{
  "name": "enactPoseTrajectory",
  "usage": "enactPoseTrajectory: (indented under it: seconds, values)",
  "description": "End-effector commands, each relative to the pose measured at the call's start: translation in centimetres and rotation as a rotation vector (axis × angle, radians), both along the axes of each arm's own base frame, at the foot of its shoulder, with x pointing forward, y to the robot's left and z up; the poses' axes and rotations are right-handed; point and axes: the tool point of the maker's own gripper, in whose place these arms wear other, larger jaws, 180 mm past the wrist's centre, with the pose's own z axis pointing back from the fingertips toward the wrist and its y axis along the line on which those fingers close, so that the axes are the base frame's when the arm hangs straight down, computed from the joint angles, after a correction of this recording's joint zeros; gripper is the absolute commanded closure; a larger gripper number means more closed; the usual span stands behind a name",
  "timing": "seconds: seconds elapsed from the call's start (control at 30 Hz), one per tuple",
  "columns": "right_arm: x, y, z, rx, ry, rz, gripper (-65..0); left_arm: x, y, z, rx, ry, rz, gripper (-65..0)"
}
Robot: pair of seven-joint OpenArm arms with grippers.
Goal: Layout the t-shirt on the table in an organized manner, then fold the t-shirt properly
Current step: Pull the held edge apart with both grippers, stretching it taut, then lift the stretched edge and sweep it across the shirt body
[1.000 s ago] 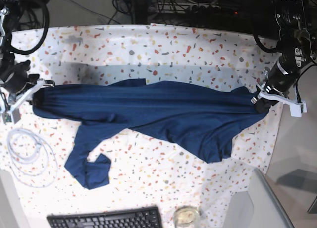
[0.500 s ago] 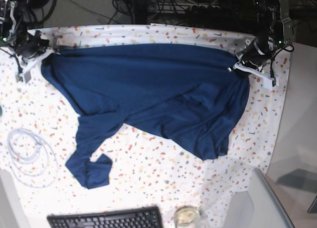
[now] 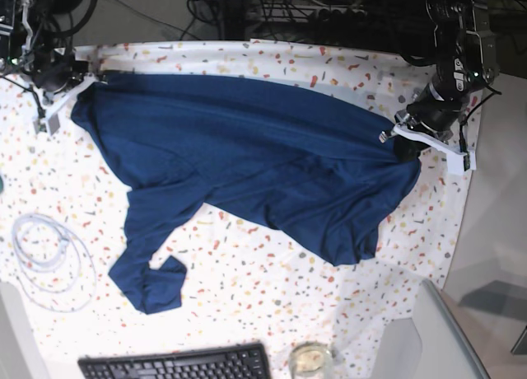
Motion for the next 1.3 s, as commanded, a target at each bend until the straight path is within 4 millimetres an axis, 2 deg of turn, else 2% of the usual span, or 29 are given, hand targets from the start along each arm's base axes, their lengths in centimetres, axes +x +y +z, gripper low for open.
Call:
enactPoseTrajectory:
  seconds: [0.0, 0.03, 0.1, 0.17, 0.2, 0.33, 0.4, 0.5, 0.6, 0.67, 0.73, 0.87, 1.13, 1.27]
  values:
    - [0.6, -0.4, 0.6, -0.003, -0.028, -0.001, -2.6, 0.1, 0.4, 0.0, 0.01, -0.006, 0.003, 0.0]
    - [0.6, 0.0, 0.6, 0.005, -0.032, -0.007, -5.9, -0.2, 0.6, -0.5, 0.008, 0.008, 0.007, 0.0]
    - [0.0, 0.3, 0.6, 0.01, -0.033, -0.015, -17.4, -1.2, 0.8, -1.9, 0.002, 0.053, 0.019, 0.0]
    - [0.1, -0.6, 1.5, -0.009, -0.078, -0.042, -26.4, -2.0, 1.3, -2.7, 0.001, 0.078, 0.032, 0.0]
    - [0.3, -1.0, 2.1, -0.019, -0.103, -0.054, -28.8, -2.3, 1.3, -2.8, 0.001, 0.084, 0.032, 0.0]
    - [1.3, -3.4, 3.7, -0.065, -0.185, -0.108, -30.0, -2.5, 1.3, -2.9, 0.001, 0.089, 0.032, 0.0]
    - [2.7, -4.0, 5.3, -0.085, -0.25, -0.109, -30.3, -2.5, 1.3, -2.9, 0.001, 0.089, 0.032, 0.0]
    - [4.8, -3.6, 8.2, -0.108, -0.355, -0.077, -30.6, -2.5, 1.2, -2.9, 0.0, 0.087, 0.032, 0.0]
    - [7.1, -1.4, 9.4, -0.086, -0.396, -0.007, -30.8, -2.5, 1.1, -2.9, -0.003, 0.088, 0.03, 0.0]
    - [8.4, 0.4, 8.9, -0.076, -0.371, 0.093, -30.8, -2.5, 1.1, -2.9, -0.003, 0.088, 0.03, 0.0]
    - [9.0, 2.5, 7.0, -0.045, -0.316, 0.171, -30.8, -2.5, 1.2, -2.9, -0.002, 0.087, 0.033, 0.0]
    - [10.0, 3.8, 4.5, -0.025, -0.254, 0.218, -30.8, -2.5, 1.2, -2.9, -0.002, 0.087, 0.033, 0.0]
    - [11.9, 2.1, 2.1, -0.029, -0.185, 0.178, -30.2, -2.6, 1.3, -3.0, -0.002, 0.091, 0.036, 0.0]
    - [11.5, 1.8, 1.5, -0.031, -0.163, 0.175, -29.4, -2.6, 1.3, -3.0, -0.002, 0.091, 0.036, 0.0]
